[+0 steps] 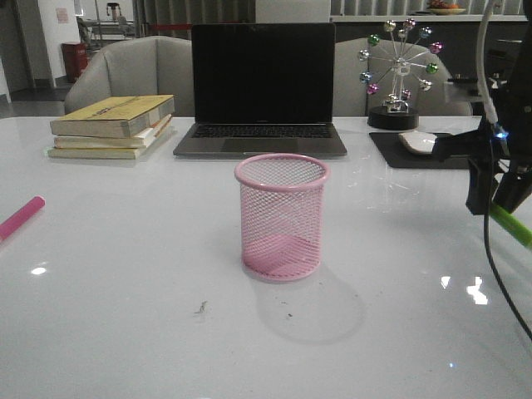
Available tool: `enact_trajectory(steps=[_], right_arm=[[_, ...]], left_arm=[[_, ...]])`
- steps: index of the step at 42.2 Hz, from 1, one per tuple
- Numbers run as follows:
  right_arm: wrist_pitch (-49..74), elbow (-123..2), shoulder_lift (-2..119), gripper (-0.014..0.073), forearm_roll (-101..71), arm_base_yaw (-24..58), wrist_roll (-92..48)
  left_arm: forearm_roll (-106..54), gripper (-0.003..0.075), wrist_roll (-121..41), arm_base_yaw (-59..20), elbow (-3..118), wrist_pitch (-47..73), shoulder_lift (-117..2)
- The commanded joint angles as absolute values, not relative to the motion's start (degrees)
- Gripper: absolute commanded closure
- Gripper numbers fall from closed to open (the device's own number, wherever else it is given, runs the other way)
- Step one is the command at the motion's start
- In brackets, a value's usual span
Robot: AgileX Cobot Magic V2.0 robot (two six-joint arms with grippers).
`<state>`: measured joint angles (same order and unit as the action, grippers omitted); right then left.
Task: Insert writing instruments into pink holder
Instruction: 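Close the right gripper on the green marker and lift it, then carry the green marker over the pink holder and lower it in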
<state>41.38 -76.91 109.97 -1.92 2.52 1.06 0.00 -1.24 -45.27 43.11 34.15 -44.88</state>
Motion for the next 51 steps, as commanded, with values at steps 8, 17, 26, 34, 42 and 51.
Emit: enact_trajectory(steps=[8, 17, 26, 34, 42, 51], right_arm=[[21.3, -62.6, 87.1, 0.0452, -5.5, 11.1, -1.1], [9.2, -57.1, 74.8, 0.0452, -7.1, 22.7, -1.0], [-13.2, -51.2, 73.1, 0.0452, -7.1, 32.5, -1.0], [-28.9, -48.7, 79.3, 0.0452, -7.1, 34.4, -1.0], [-38.8, -48.7, 87.9, 0.0450, -6.9, 34.4, -1.0], [-44.4, -48.7, 96.0, 0.0405, -6.8, 34.4, -1.0]], left_arm=[[-0.4, 0.0213, -1.3, -45.8, 45.1, 30.0, -44.8], [-0.4, 0.0213, -1.3, -45.8, 45.1, 30.0, -44.8], [-0.4, 0.0213, -1.3, -45.8, 45.1, 30.0, -44.8], [-0.4, 0.0213, -1.3, -45.8, 45.1, 30.0, -44.8], [-0.4, 0.0213, -1.3, -45.8, 45.1, 30.0, -44.8], [-0.4, 0.0213, -1.3, -45.8, 45.1, 30.0, -44.8]])
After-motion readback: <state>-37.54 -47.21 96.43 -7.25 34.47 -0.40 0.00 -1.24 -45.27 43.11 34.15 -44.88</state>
